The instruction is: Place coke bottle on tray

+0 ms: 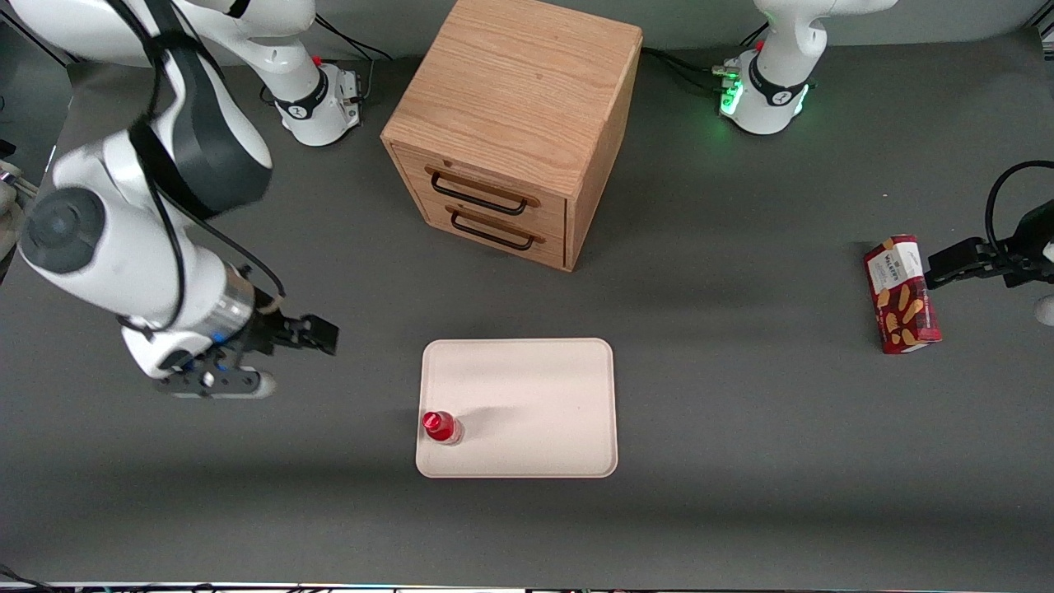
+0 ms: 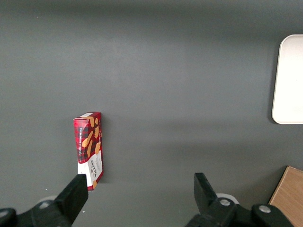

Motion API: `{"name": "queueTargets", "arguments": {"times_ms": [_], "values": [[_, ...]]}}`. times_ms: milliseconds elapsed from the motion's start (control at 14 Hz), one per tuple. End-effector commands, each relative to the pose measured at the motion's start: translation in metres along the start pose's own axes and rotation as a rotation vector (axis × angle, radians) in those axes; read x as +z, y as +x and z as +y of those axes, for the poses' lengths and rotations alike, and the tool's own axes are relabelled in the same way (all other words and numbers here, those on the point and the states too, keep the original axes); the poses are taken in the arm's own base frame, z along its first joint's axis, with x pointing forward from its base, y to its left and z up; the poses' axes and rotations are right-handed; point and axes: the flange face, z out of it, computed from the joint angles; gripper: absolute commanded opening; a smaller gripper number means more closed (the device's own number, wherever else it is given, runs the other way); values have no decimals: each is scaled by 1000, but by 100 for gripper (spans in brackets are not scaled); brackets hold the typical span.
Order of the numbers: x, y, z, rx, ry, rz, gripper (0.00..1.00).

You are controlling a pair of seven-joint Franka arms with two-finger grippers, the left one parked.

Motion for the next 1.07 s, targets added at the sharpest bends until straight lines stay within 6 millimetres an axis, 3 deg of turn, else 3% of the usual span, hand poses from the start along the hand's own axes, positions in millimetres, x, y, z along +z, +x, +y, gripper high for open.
{"name": "queueTargets", "arguments": {"times_ms": [0, 71, 143, 357, 571, 1000], "values": [[-23, -54, 49, 25, -24, -17, 100], [-30, -66, 60, 30, -23, -30, 100], [-36, -86, 86, 21, -42, -43, 100], [-38, -113, 130, 35, -54, -57, 100], [-51, -119, 170, 33, -45, -78, 100], [-91, -106, 175, 18, -41, -81, 100]]}}
